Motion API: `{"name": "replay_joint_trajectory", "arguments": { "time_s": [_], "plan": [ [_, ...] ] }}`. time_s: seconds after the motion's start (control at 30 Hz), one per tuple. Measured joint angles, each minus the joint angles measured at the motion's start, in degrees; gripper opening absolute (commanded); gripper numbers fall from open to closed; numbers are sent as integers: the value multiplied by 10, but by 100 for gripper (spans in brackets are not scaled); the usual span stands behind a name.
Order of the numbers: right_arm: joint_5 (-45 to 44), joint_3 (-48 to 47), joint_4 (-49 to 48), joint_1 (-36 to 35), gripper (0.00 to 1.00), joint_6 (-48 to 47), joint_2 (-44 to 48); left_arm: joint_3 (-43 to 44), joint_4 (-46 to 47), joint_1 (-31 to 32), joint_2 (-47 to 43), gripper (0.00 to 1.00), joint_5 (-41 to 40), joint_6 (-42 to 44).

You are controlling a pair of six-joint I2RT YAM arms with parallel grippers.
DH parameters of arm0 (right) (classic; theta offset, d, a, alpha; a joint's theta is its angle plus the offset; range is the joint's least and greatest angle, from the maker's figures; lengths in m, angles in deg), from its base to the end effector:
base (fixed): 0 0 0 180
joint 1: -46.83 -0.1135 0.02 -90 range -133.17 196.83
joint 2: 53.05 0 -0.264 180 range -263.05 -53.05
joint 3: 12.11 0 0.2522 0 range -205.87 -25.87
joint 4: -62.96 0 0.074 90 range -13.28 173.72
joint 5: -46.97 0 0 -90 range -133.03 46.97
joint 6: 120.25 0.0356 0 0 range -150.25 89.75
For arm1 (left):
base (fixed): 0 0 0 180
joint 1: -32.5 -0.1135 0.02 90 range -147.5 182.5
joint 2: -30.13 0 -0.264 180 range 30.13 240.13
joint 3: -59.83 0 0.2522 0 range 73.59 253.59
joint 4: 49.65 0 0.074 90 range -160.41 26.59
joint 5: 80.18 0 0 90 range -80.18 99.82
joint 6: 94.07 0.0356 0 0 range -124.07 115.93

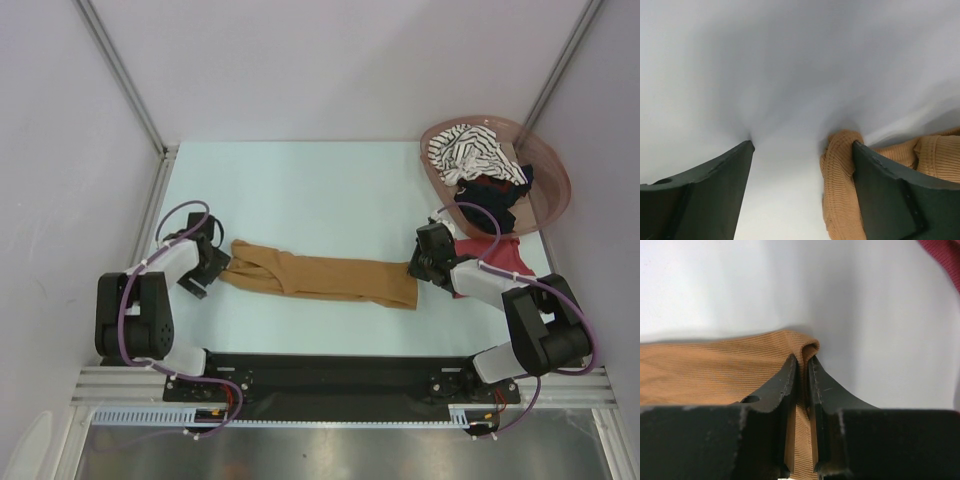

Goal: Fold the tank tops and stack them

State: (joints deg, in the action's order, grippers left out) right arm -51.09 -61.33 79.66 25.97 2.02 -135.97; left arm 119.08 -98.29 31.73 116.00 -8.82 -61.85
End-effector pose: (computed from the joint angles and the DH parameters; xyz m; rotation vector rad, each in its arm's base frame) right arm 0.2512 0.0904 0.1514 0.3057 2.4343 0.2403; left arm 0.2537 0.0148 0.1596 -1.3975 2.3733 0.2272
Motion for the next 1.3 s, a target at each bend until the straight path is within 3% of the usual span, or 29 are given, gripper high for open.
{"name": "replay_joint_trajectory", "arguments": {
  "time_s": [0.13,0.23,0.53,0.83,1.3],
  "plan": [
    [0,0,0,0,6,0,0,-7,9,-2,-19,89,-4,14],
    [0,0,1,0,24,0,3,-9,10,-1,-59,89,-9,35],
    [-5,3,22,0,30,-4,30,38,-5,53,-112,97,-70,87],
    [-3,2,33,1,28,-4,26,37,-10,57,-125,97,-50,89],
    [5,2,26,4,23,-4,16,-186,48,98,-354,88,95,2]
  ]
}}
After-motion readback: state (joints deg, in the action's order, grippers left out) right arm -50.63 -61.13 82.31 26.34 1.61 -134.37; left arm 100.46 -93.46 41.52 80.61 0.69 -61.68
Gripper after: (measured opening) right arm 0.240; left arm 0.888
